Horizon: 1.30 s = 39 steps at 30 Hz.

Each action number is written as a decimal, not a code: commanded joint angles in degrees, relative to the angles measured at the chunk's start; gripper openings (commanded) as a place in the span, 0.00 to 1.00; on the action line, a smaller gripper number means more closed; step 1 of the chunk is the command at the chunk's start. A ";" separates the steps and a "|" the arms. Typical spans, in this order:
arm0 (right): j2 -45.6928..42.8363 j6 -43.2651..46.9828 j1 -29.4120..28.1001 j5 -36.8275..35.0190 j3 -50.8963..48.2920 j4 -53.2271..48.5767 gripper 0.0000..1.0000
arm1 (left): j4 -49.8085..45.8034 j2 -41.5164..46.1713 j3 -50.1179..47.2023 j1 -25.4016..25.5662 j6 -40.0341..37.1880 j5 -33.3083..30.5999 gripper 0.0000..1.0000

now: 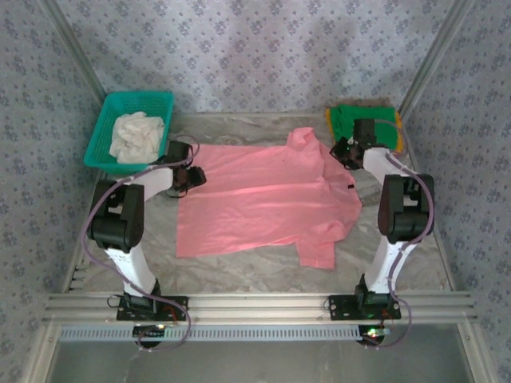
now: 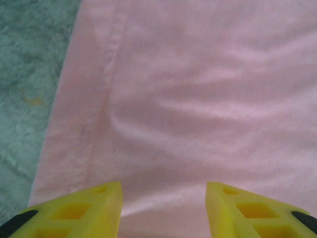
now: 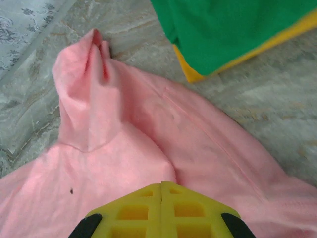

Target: Fold and stack the t-shirts

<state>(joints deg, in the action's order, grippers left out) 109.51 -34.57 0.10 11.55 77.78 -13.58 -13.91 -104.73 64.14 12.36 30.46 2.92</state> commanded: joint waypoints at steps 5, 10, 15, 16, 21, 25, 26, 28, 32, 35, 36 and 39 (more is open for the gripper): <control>14.05 2.41 -0.88 2.36 12.93 -8.74 0.00 | -0.65 -4.54 4.57 0.62 -0.21 0.75 0.47; 18.44 1.38 -1.32 4.08 15.88 -7.54 0.00 | 0.79 -7.60 4.55 0.05 0.30 0.57 0.47; 20.93 1.36 -1.06 5.98 18.39 -7.00 0.01 | 1.60 -9.13 3.51 -1.83 0.96 1.21 0.47; 21.17 1.05 -0.83 7.12 18.84 -6.56 0.01 | 1.69 -9.01 3.16 -2.36 0.84 1.12 0.47; 21.09 -3.61 0.35 8.85 20.09 -3.55 0.01 | 0.90 -8.61 2.64 -4.89 -0.03 0.91 0.47; 20.71 -2.85 1.83 6.72 21.76 -4.26 0.00 | 0.69 -8.78 3.06 -6.49 -0.89 0.79 0.47; 20.44 -2.39 2.35 6.65 22.24 -4.97 0.00 | 0.09 -8.97 3.57 -6.75 -1.30 0.77 0.47; 19.61 -1.98 3.02 7.41 22.75 -6.22 0.00 | -0.39 -8.75 4.07 -7.04 -1.71 0.80 0.47; 13.79 2.56 2.70 10.75 20.94 -9.08 0.07 | -1.18 -5.29 4.42 -6.51 -1.71 1.77 0.50; 5.20 6.84 0.20 9.46 15.01 -12.14 0.15 | -3.81 0.66 3.89 -4.18 -2.83 -0.21 0.54; 1.29 7.33 -0.98 7.62 11.60 -13.03 0.18 | -5.52 3.14 3.38 -3.34 -2.72 -0.54 0.55; -11.65 6.37 -4.78 2.49 -0.88 -13.92 0.28 | -10.63 12.51 -1.41 -1.24 0.03 -0.33 0.57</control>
<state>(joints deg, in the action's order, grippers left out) 109.32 -30.20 -1.08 17.89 84.14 -23.14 -17.10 -101.97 65.63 9.10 29.23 3.33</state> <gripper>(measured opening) 0.257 0.567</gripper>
